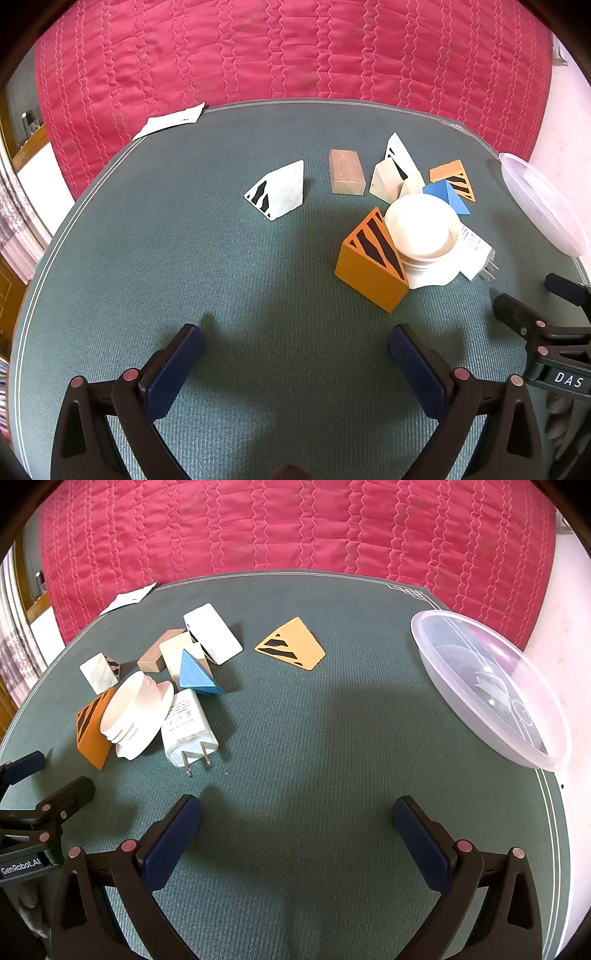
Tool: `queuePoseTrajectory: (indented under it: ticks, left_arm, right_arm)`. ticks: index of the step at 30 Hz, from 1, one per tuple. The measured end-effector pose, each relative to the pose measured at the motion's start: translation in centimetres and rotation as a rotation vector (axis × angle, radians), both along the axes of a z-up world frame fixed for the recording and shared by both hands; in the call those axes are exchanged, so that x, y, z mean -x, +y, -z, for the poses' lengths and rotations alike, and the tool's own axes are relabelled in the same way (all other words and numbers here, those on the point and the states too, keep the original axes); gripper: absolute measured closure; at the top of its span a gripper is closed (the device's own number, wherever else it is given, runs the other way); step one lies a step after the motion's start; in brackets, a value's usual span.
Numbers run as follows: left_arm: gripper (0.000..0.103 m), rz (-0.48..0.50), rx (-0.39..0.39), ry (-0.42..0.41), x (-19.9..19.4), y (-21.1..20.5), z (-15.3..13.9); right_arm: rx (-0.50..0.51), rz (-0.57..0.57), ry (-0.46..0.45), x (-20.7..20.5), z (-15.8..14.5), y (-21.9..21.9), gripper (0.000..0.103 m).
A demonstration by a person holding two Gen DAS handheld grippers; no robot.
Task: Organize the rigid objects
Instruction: 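Reach the left gripper to the orange striped triangular block and grasp it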
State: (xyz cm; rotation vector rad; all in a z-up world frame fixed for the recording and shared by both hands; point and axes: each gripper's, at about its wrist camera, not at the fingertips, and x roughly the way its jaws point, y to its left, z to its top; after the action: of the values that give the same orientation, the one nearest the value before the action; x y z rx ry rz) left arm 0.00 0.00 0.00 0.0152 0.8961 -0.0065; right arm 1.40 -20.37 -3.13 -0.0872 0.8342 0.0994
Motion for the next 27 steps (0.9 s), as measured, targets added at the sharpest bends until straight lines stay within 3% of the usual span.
queuePoseTrajectory:
  ticks: [9,15,27]
  left_arm:
    - [0.000,0.000,0.000,0.001,0.00,0.00,0.00]
    - [0.000,0.000,0.000,0.002,0.00,0.00,0.00]
    - [0.001,0.018,0.012,0.003,-0.20,0.11,-0.16]
  right_arm:
    - [-0.003,-0.003,0.001,-0.02,-0.03,0.00,0.000]
    - [0.011,-0.117,0.012,-0.17,0.11,-0.17,0.000]
    - [0.017,-0.131,0.022,-0.59,0.05,-0.14,0.000]
